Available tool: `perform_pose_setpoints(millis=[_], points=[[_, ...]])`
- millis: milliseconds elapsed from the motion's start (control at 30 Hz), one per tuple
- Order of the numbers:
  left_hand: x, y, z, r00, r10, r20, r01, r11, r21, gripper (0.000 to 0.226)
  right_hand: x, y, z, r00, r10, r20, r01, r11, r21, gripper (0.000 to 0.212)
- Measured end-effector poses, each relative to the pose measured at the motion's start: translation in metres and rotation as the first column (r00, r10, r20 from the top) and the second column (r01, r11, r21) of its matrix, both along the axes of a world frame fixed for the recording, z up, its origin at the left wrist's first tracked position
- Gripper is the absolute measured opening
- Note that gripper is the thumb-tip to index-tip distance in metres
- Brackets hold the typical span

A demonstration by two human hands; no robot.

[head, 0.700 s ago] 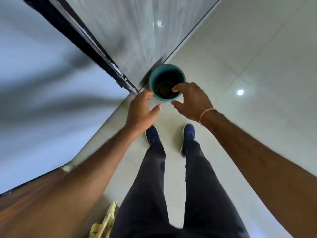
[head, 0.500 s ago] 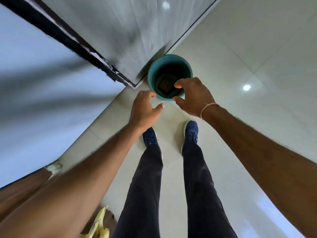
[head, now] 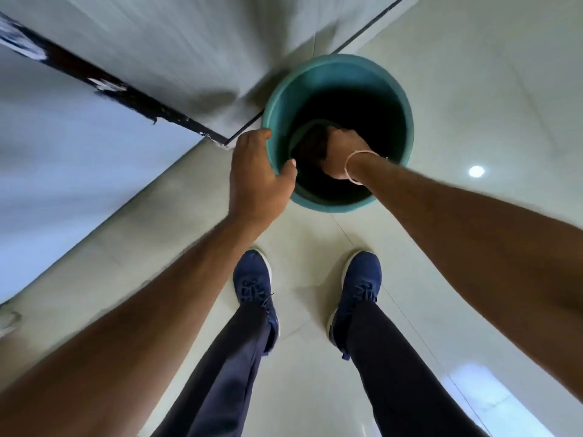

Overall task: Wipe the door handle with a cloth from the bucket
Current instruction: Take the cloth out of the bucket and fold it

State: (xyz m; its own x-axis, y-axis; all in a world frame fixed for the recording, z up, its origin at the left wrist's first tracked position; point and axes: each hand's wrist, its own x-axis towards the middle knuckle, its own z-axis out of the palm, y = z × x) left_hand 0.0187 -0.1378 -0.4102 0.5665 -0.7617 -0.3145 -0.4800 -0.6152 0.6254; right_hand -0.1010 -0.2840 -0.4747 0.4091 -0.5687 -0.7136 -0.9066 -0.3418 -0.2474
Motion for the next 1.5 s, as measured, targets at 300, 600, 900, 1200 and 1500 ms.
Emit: perform_pose_setpoints(millis=[300, 600, 900, 1200, 1500], points=[[-0.014, -0.007, -0.010, 0.993, 0.118, -0.019, -0.119, 0.992, -0.040, 0.062, 0.018, -0.018, -0.124, 0.990, -0.097, -0.101, 0.101, 0.994, 0.031, 0.052], [-0.012, -0.011, -0.001, 0.997, 0.074, 0.001, -0.074, 0.996, 0.045, 0.059, 0.027, -0.010, -0.125, 0.977, -0.211, -0.021, 0.210, 0.976, -0.052, 0.047], [0.005, -0.036, 0.068, 0.964, 0.054, -0.260, 0.023, 0.958, 0.286, 0.063, -0.004, 0.006, 0.037, 0.802, -0.535, 0.267, 0.518, 0.844, 0.137, 0.018], [-0.009, -0.041, 0.245, 0.878, -0.082, -0.472, 0.113, 0.993, 0.039, 0.073, -0.056, 0.025, 0.303, 0.567, -0.661, 0.492, 0.587, 0.743, 0.322, 0.021], [-0.025, 0.004, 0.438, 0.739, -0.208, -0.640, 0.154, 0.978, -0.139, 0.036, -0.083, 0.082, 0.518, 0.472, -0.603, 0.643, 0.626, 0.743, 0.237, 0.021]])
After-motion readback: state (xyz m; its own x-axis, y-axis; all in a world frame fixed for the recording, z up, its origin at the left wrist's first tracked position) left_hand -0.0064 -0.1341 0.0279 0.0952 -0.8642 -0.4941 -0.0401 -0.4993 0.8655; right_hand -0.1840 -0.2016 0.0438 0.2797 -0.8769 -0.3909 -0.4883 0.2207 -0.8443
